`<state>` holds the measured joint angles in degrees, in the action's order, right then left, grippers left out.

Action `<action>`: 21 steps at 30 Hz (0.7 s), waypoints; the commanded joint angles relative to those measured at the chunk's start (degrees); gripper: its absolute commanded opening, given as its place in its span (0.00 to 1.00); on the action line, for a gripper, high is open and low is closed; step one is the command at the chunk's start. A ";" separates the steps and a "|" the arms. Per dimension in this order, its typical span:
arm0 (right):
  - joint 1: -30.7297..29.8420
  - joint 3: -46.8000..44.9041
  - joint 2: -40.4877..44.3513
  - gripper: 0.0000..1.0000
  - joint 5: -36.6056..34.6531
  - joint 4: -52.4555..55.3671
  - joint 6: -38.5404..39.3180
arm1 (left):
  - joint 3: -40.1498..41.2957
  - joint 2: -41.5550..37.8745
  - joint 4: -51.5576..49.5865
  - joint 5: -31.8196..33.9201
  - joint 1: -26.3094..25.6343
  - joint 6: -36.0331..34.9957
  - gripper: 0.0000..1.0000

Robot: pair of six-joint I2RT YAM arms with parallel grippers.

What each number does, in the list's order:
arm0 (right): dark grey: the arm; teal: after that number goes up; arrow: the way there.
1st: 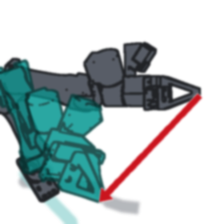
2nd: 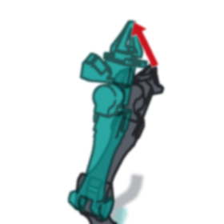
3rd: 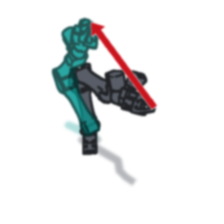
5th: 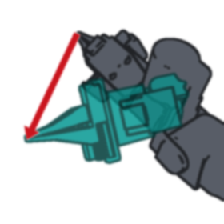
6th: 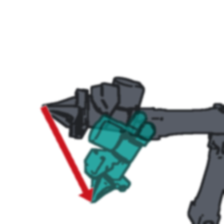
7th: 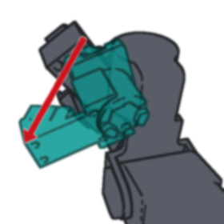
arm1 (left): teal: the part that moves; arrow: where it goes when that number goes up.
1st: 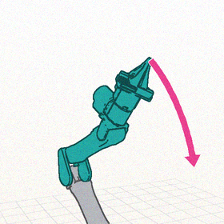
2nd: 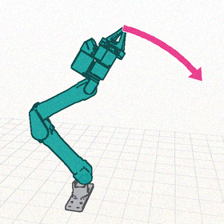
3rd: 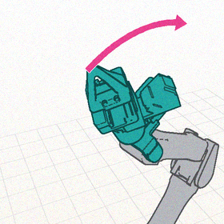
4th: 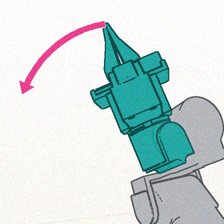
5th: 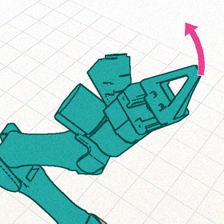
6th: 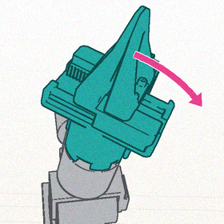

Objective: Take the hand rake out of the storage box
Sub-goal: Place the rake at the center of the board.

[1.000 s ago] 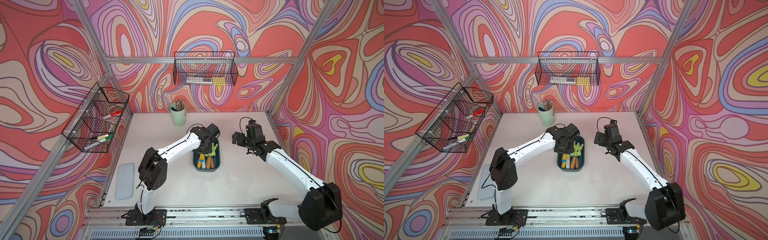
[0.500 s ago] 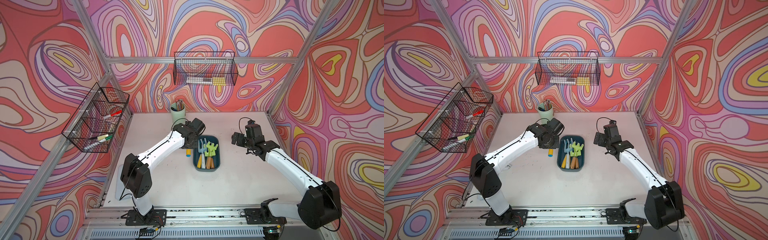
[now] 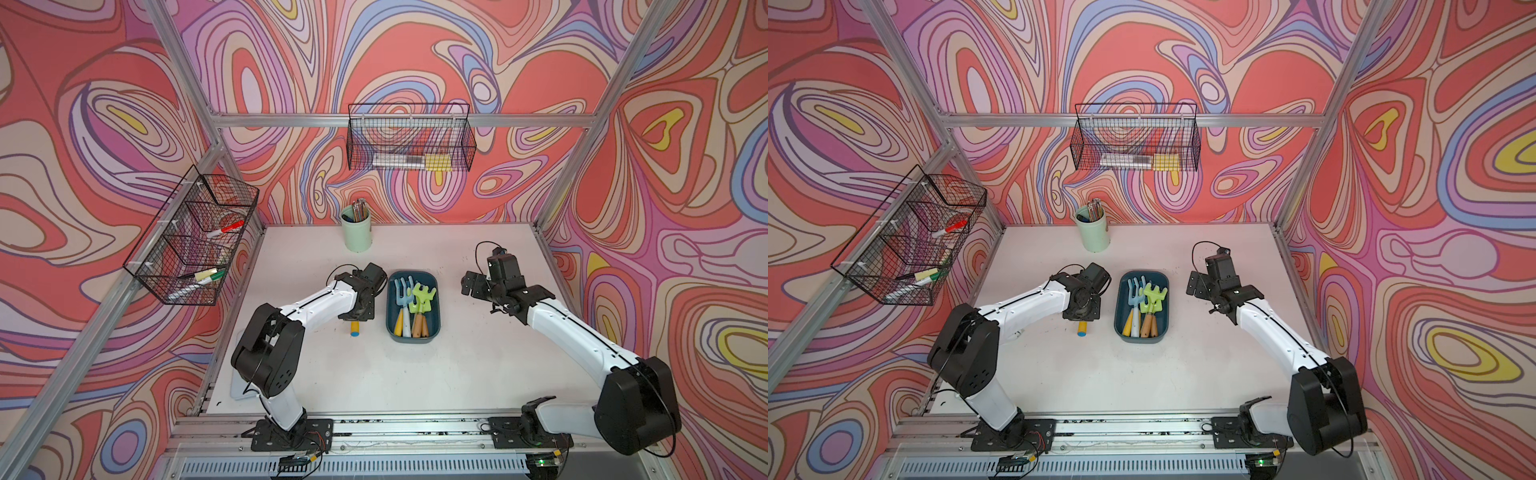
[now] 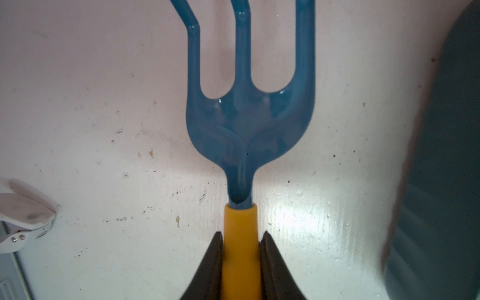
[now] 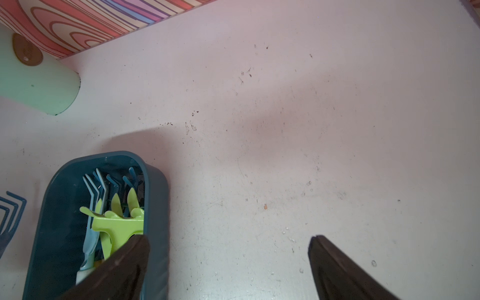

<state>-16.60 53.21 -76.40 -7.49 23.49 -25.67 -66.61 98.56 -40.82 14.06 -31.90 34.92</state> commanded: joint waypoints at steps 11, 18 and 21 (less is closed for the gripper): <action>-0.36 -2.06 -2.25 0.98 0.01 -1.88 -1.14 | 2.52 4.59 7.51 0.09 -0.04 -0.56 0.00; -0.36 -1.73 -2.96 0.98 0.21 -1.97 -1.44 | 2.40 7.91 6.88 -1.20 -0.05 -0.77 0.06; -0.36 -1.53 -2.64 0.98 -0.07 -1.52 -1.40 | 2.02 9.75 6.10 -1.92 0.00 -0.49 0.12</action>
<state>-16.60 51.72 -78.89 -7.38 22.28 -26.65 -64.84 105.49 -33.39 13.41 -31.94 34.89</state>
